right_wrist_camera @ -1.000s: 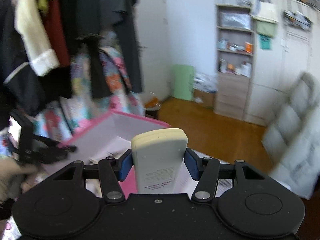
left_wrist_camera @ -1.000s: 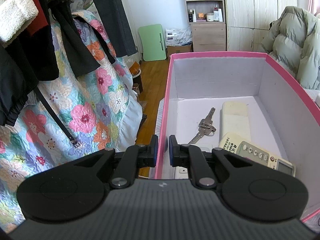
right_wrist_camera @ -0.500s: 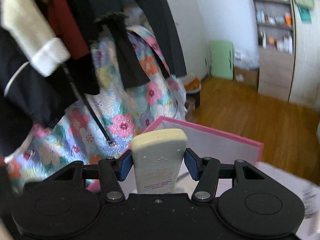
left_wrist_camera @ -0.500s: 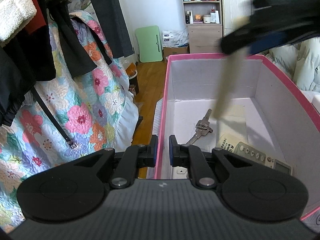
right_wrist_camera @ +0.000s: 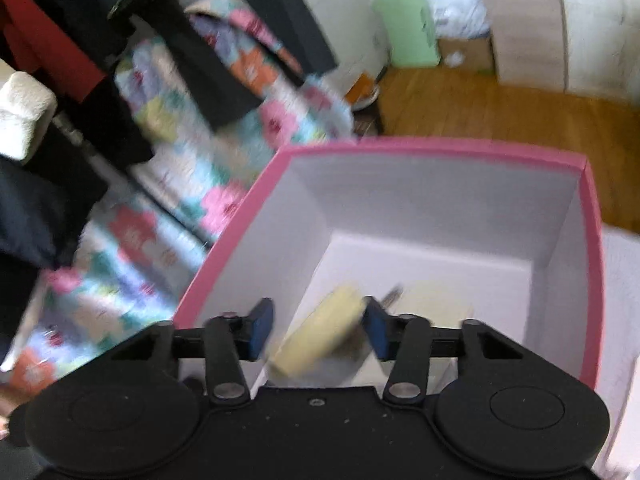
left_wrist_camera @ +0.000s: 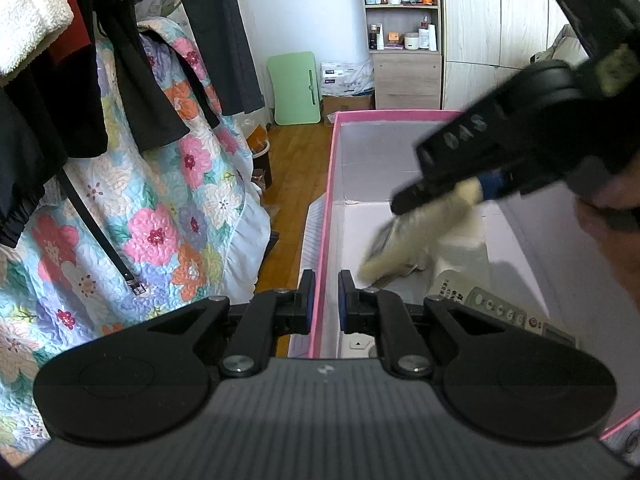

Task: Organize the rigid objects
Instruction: 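Carry the labelled cream remote into the pink box and release it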

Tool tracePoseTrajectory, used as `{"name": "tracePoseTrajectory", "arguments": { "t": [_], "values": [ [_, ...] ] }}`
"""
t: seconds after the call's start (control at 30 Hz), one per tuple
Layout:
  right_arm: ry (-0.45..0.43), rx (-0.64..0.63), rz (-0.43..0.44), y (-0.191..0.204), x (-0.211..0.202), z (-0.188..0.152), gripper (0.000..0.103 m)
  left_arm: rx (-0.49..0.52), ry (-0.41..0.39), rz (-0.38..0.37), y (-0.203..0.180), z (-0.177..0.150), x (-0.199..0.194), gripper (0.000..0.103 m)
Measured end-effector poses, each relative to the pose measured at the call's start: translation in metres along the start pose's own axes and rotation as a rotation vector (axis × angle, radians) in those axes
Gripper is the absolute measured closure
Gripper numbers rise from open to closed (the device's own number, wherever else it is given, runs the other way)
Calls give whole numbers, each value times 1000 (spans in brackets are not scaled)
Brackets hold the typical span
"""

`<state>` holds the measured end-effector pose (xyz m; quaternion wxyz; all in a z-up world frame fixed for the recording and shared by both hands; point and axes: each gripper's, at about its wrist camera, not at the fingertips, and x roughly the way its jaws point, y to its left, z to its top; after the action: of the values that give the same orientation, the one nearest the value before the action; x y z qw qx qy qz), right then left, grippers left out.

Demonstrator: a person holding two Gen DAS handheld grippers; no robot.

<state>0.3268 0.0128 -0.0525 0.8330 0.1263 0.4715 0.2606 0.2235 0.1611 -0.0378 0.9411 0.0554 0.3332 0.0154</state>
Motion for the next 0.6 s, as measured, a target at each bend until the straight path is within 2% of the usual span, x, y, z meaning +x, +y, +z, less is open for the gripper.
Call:
{"name": "tracePoseTrajectory", "arguments": {
  "t": [0.07, 0.13, 0.17, 0.23, 0.3, 0.37, 0.47, 0.5, 0.53, 0.6],
  "values": [
    [68, 35, 65, -3, 1, -4, 66, -6, -1, -1, 1, 0, 0, 93],
    [112, 66, 94, -6, 1, -12, 76, -9, -1, -2, 1, -1, 0, 93],
    [123, 76, 106, -8, 0, -16, 83, -8, -1, 0, 1, -1, 0, 93],
    [126, 128, 144, -14, -1, -19, 89, -7, 0, 3, 1, -1, 0, 93],
    [149, 185, 201, -20, -5, -23, 89, -7, 2, 2, 1, -1, 0, 93],
    [128, 173, 192, -19, -12, -25, 86, -3, 3, 7, 1, -1, 0, 93],
    [42, 95, 148, -16, -39, -26, 82, -1, 5, 8, -1, -2, -1, 93],
    [15, 76, 140, -17, -52, -29, 79, 0, 4, 10, -1, -2, -1, 93],
    [-10, 60, 131, -18, -64, -30, 72, 1, 4, 11, 0, -2, -1, 93],
    [-78, 28, 100, -24, -92, -35, 67, 2, 5, 11, -1, -2, 0, 93]
  ]
}}
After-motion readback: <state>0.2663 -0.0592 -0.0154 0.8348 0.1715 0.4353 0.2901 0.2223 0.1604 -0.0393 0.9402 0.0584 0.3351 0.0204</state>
